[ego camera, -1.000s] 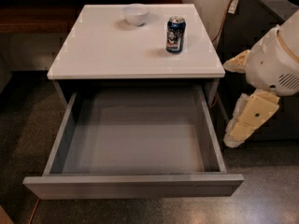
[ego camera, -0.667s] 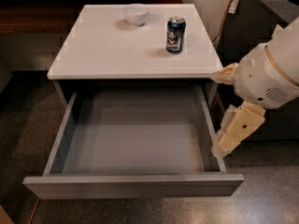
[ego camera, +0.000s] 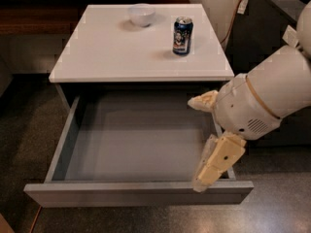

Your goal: Close top drawer

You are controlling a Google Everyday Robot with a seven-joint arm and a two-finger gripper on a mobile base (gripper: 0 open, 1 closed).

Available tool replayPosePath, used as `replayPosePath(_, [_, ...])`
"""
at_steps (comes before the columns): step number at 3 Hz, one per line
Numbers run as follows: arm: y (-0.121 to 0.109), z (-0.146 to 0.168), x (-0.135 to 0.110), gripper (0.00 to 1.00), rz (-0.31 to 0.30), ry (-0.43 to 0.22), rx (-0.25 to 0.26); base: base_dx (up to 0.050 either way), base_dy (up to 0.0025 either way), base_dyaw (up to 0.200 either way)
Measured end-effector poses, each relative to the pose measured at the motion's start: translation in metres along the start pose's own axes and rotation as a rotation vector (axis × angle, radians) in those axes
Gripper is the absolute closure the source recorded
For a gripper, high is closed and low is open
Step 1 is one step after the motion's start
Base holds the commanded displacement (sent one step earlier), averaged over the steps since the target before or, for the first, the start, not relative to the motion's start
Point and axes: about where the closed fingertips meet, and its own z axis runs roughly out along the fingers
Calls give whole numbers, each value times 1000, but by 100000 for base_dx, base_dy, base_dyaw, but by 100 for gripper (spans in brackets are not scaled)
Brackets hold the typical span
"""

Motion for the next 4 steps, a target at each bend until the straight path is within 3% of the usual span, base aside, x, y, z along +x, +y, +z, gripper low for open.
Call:
replayPosePath(2, [41, 44, -31, 42, -46, -59, -117, 0, 0, 0])
replayPosePath(3, [54, 77, -35, 64, -50, -17, -142, 0, 0, 0])
replayPosePath(4, [59, 120, -27, 88, -46, 70, -138, 0, 0, 0])
